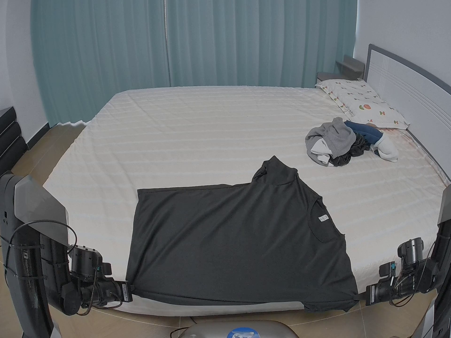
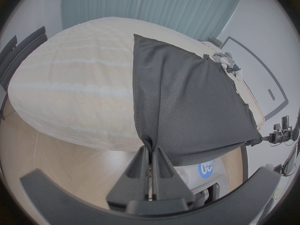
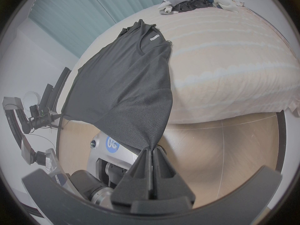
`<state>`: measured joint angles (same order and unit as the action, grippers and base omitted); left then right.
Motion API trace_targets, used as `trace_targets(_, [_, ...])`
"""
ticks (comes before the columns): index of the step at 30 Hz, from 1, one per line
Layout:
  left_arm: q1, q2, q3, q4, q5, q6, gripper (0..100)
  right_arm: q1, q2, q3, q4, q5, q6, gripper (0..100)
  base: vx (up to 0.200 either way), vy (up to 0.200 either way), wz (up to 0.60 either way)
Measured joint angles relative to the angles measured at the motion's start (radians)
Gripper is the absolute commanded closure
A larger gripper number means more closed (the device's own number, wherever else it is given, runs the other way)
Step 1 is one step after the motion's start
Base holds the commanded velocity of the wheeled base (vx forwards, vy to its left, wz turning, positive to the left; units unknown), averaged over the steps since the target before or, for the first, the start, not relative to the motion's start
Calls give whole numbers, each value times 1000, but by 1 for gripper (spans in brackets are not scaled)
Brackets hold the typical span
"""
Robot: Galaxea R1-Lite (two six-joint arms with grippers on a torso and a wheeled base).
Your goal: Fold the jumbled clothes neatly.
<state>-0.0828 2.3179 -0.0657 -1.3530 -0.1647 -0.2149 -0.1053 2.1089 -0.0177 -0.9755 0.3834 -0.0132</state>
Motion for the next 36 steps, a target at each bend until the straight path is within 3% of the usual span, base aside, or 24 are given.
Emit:
trace_targets(8, [1,-30,-19,1,-7,-89,100,1,-74,0,-14,10,-2,100,0,0,0])
trace_targets(13, [1,-68,-64,2,-8,-215,100,13,-96,-25,-99,11,131,100,0,0,0])
trace_targets(16, [2,-92,-109,4,-6,-340,100,32,-99,-67,-163,7,225,100,0,0,0])
trace_targets(22, [1,-124,-210,29,3,-519,100,67,-92,-191,-208,-6,337,100,0,0,0])
trace_targets(30, [-2,-130,-370,141,51,-684,100,128,-36,-360,-226,-83,411,100,0,0,0])
trace_targets(36, [-9,-120,-444,227,66,-714,100,165,21,-488,-227,-149,431,100,0,0,0])
